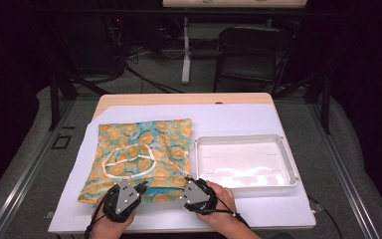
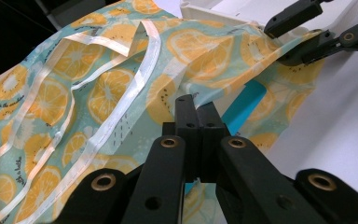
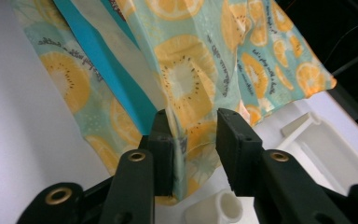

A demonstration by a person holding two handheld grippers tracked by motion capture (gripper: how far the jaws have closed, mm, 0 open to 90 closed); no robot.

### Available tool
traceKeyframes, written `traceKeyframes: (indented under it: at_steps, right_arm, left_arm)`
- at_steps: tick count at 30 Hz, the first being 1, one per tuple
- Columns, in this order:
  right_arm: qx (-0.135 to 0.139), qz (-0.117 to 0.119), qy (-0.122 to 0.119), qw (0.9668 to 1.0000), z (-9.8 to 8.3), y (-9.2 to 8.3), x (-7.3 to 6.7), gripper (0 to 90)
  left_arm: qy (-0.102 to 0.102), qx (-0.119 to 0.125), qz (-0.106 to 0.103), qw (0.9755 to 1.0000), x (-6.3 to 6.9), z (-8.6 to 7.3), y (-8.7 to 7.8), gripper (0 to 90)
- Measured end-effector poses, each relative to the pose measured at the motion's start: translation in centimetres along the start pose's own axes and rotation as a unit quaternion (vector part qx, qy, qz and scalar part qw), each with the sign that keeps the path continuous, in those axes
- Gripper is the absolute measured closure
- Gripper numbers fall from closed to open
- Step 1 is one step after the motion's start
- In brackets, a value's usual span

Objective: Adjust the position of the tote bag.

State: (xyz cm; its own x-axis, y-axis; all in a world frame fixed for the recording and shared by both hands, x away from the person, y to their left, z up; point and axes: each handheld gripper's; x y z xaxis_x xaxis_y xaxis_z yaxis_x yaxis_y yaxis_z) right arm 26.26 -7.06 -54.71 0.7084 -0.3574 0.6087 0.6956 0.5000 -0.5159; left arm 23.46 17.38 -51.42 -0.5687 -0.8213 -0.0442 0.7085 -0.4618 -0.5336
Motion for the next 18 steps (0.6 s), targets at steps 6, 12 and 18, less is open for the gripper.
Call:
traceKeyframes:
  at_steps: [6, 12, 18]
  right_arm:
    - [0.003, 0.030, 0.035, 0.9989, -0.15, 0.06, 0.37, 80.3]
    - [0.005, 0.038, 0.045, 0.9983, -0.14, -0.03, 0.50, 87.5]
    - [0.007, 0.048, 0.064, 0.9967, -0.08, -0.17, 0.65, 89.7]
  left_arm:
    - [0.000, 0.001, -0.001, 1.0000, -0.06, -0.04, -0.02, 90.0]
    - [0.002, 0.001, -0.001, 1.0000, -0.03, -0.06, 0.06, 90.0]
    - [0.000, 0.000, -0.003, 1.0000, -0.04, -0.12, 0.10, 90.0]
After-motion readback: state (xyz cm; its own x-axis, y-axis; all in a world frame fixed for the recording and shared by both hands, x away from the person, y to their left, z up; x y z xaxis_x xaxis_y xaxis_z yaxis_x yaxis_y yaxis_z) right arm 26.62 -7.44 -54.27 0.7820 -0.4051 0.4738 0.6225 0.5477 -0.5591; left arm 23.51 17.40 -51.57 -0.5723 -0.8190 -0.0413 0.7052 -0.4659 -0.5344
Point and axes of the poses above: each handheld gripper's, and its own axes: y roughly forward along the jaws, z roughly out of its top, x roughly to its right, and after that the axes turned 14 degrees about -y, right-handed
